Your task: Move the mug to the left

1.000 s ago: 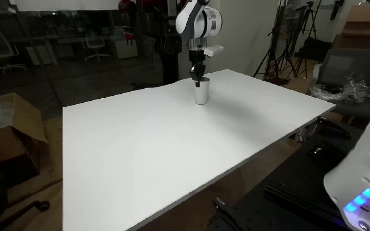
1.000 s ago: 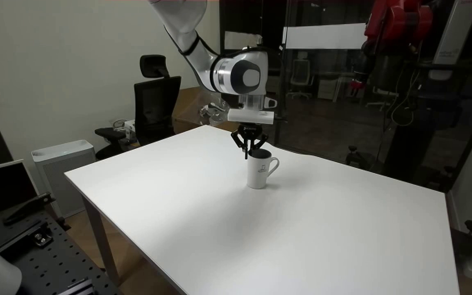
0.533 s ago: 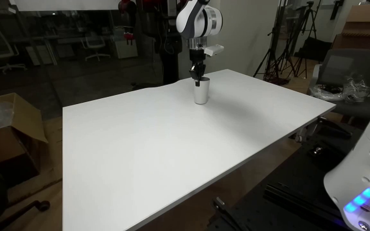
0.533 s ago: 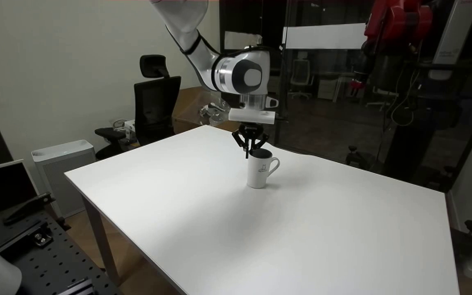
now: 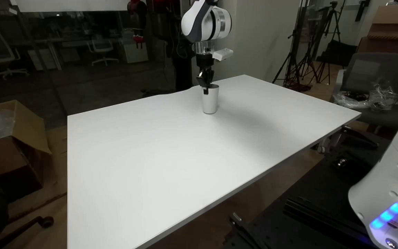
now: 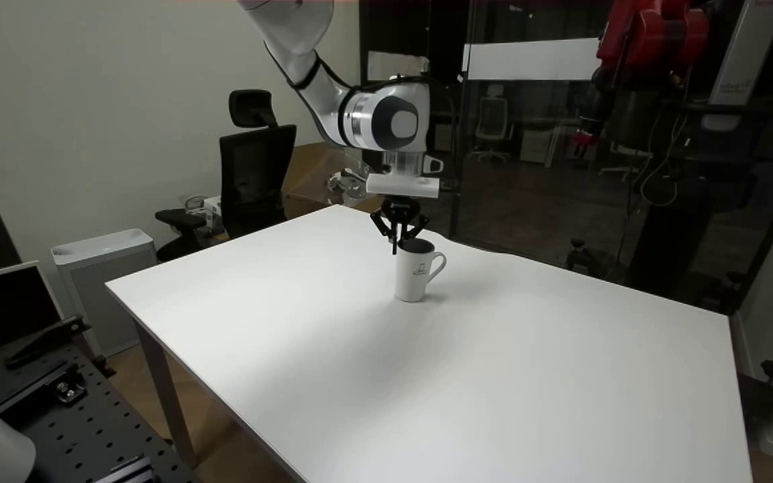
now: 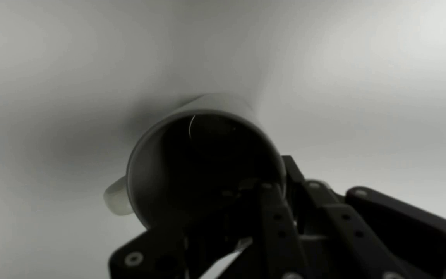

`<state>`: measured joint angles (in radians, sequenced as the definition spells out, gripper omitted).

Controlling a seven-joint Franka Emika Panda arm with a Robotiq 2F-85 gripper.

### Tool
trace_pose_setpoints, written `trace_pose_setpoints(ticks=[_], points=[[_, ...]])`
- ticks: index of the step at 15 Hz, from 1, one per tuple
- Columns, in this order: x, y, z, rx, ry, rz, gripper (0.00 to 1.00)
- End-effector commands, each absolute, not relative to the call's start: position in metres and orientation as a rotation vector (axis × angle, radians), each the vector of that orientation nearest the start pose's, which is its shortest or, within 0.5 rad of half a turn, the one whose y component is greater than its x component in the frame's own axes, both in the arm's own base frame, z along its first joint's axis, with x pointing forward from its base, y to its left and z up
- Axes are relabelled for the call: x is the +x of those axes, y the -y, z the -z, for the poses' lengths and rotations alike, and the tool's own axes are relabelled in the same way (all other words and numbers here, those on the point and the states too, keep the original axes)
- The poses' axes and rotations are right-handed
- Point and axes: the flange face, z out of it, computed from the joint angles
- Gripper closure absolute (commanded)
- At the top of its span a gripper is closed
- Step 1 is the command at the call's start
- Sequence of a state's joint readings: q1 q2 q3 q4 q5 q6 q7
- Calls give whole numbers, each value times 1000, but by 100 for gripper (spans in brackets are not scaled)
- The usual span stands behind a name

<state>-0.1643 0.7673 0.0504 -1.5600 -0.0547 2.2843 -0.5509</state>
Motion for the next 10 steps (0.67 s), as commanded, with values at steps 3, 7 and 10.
trace_pose_setpoints(ticks=[3, 7, 10], points=[[718, 26, -182, -3052, 850, -127, 98], [731, -18, -180, -3047, 960, -165, 98], [738, -41, -183, -3033, 994, -171, 98]])
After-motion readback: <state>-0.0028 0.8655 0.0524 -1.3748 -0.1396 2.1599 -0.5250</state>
